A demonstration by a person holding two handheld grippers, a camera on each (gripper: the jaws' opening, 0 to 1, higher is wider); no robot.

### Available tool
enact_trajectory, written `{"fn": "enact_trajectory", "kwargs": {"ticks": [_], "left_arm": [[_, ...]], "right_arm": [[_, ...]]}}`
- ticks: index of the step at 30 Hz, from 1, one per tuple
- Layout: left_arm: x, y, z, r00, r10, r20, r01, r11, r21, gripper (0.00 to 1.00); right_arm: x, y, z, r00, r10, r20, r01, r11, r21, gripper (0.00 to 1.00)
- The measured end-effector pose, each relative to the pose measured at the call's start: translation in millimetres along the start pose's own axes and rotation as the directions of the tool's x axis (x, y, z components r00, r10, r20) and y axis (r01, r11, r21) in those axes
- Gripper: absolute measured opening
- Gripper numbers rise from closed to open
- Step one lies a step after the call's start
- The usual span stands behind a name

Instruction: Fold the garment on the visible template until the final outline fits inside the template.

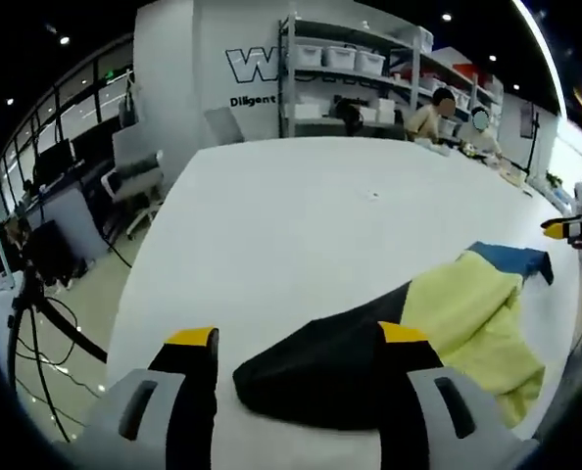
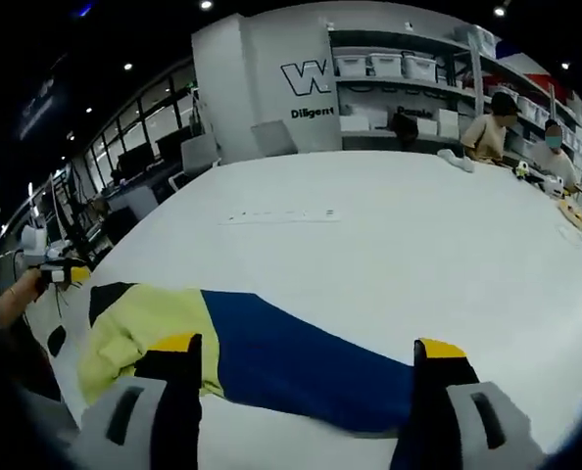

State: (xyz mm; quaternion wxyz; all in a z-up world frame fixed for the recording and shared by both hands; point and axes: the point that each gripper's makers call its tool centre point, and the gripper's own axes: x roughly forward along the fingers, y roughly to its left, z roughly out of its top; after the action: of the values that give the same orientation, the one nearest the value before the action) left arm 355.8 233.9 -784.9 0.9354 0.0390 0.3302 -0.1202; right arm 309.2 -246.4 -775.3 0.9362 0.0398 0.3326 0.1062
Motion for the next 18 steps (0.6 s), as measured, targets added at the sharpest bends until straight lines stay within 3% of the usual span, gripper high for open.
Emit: {"fn": "enact_trajectory", "kwargs": {"ticks": [7,18], "left_arm": [[12,-5.7,-1.3,0.999,-0.010,-0.040,0.011,1.000,0.022,0.67],[40,-22.1,6.8,0.997,-0.047,-0.055,0.048,0.999,0.011,0.66]], "right_arm": [[21,7,4.1,0.998,0.054,-0.021,-0.053,0.998,0.045,0.85],[51,29,14.4,0.992,0.114,-0.053,-0.115,0.993,-0.025,0.86]]}}
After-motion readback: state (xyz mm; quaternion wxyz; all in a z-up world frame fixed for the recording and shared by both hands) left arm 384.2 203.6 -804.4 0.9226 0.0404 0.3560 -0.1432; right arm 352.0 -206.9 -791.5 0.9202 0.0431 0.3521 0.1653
